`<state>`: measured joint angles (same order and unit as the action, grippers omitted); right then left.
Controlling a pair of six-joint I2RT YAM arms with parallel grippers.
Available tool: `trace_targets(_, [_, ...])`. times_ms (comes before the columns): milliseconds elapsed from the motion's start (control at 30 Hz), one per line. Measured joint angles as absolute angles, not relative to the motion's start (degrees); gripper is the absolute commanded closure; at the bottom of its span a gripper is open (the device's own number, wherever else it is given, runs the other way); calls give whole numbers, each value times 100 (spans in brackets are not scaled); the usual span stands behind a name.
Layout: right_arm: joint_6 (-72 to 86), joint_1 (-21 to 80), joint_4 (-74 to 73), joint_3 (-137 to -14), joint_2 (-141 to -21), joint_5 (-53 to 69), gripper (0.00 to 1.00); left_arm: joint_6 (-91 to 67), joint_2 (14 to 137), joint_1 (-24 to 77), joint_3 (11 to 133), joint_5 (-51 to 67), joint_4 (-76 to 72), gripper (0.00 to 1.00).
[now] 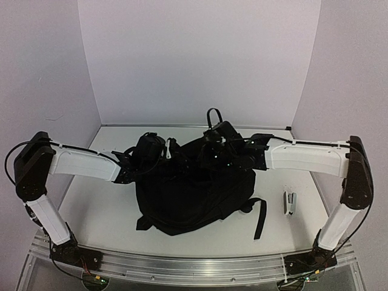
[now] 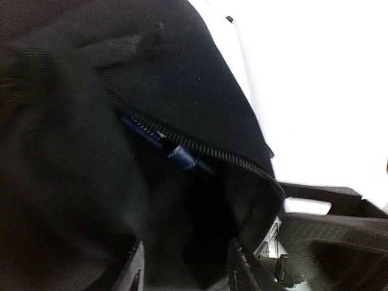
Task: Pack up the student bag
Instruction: Place the personal item in the student bag, then pick up the stationery from the center of the board.
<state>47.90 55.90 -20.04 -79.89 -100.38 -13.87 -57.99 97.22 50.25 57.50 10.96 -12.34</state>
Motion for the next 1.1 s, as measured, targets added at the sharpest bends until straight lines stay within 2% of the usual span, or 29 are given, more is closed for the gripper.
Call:
trace_targets(100, [4613,5590,-1996,-7894,-9584,-1186,28,-5740,9266,4872,5453,1188,-1060,34])
trace_targets(200, [4505,5577,-1962,-7779,-9102,-1077,19,-5679,8819,4647,5201,1220,-775,17])
trace_targets(400, [4447,5030,-2043,-7247,-8286,-916,11,-5459,8072,4030,5004,1231,13,6])
trace_targets(667, [4456,3270,-2288,-5795,-7911,-600,2,-5246,7672,3720,4953,1177,617,2])
trace_targets(833, [4539,2353,-2422,-4897,-7861,-488,2,-5240,7655,3636,4895,1179,773,1])
trace_targets(1100, [4763,1506,-2432,-3887,-7457,-466,2,-5247,7641,3554,4775,1184,792,0])
